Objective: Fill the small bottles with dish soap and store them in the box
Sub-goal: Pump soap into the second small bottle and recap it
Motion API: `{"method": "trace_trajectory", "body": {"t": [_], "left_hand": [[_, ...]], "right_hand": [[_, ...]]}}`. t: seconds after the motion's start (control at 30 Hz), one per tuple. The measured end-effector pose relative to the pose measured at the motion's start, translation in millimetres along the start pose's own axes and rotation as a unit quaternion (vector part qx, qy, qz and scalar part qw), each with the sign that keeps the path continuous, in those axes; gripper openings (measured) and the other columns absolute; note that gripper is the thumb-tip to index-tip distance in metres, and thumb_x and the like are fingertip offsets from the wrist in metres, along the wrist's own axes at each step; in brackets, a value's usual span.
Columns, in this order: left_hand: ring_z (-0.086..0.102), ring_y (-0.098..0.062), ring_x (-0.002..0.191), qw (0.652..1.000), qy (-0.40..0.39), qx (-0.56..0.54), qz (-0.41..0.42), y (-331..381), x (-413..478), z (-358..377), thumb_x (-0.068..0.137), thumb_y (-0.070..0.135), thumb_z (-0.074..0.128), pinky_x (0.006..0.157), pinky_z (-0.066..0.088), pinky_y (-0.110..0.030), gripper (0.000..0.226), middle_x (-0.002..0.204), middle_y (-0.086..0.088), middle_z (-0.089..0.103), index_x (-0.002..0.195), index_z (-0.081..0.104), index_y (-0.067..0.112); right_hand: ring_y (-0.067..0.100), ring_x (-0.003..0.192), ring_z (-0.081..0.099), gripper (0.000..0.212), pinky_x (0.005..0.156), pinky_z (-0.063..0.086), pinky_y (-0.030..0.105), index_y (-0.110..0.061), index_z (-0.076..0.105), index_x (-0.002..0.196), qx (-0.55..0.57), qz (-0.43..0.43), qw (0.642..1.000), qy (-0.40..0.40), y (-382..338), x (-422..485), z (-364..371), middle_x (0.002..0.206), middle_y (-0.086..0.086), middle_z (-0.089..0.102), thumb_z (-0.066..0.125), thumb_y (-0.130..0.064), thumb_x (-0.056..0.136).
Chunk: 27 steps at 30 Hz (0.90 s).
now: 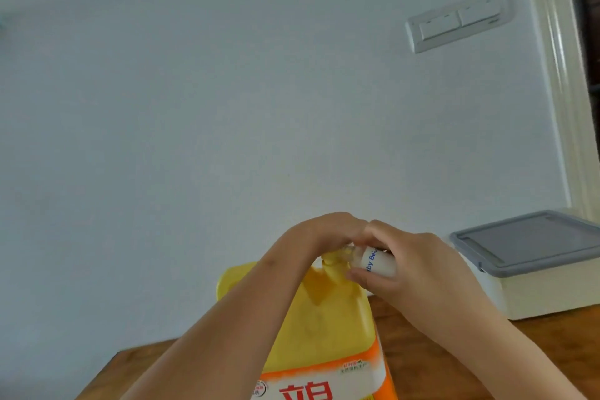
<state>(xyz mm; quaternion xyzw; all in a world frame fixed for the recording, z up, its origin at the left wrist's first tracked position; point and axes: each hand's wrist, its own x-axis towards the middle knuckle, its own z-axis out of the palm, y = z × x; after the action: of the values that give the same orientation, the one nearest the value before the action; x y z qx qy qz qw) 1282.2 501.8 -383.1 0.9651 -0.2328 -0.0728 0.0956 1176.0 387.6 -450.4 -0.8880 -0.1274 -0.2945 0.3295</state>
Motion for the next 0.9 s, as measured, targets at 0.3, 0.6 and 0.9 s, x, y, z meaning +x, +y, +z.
{"method": "trace_trajectory", "body": {"t": [0.3, 0.6, 0.9], "left_hand": [[0.055, -0.02, 0.082, 0.997, 0.02, -0.08, -0.004, 13, -18, -20, 0.096, 0.037, 0.044, 0.091, 0.048, -0.048, 0.042, 0.091, -0.009, 0.062, 0.1, 0.062, -0.001], [0.052, -0.015, 0.078, 1.0, -0.009, -0.028, 0.004, 3, -11, -11, 0.095, 0.027, 0.052, 0.071, 0.038, -0.029, 0.018, 0.08, 0.003, 0.056, 0.077, 0.056, 0.024], [0.044, -0.021, 0.097, 0.999, -0.001, -0.045, -0.017, 3, -11, -3, 0.092, 0.017, 0.056, 0.072, 0.04, -0.021, 0.029, 0.092, -0.007, 0.052, 0.117, 0.06, 0.004]], "right_hand": [[0.004, 0.072, 0.059, 0.039, 0.065, 0.051, 0.027, -0.041, 0.052, 0.108, 0.028, -0.001, 0.999, 0.031, -7, 2, 2, 0.08, -0.013, 0.064, 0.059, -0.063, 0.077], [0.003, 0.075, 0.059, 0.045, 0.064, 0.05, 0.023, -0.044, 0.049, 0.113, 0.006, -0.025, 0.999, 0.031, -2, 3, 4, 0.086, -0.016, 0.065, 0.052, -0.068, 0.076], [0.002, 0.073, 0.058, 0.04, 0.059, 0.044, 0.019, -0.041, 0.053, 0.103, -0.026, -0.024, 0.999, 0.007, 1, 4, 1, 0.082, -0.018, 0.064, 0.059, -0.067, 0.073]]}}
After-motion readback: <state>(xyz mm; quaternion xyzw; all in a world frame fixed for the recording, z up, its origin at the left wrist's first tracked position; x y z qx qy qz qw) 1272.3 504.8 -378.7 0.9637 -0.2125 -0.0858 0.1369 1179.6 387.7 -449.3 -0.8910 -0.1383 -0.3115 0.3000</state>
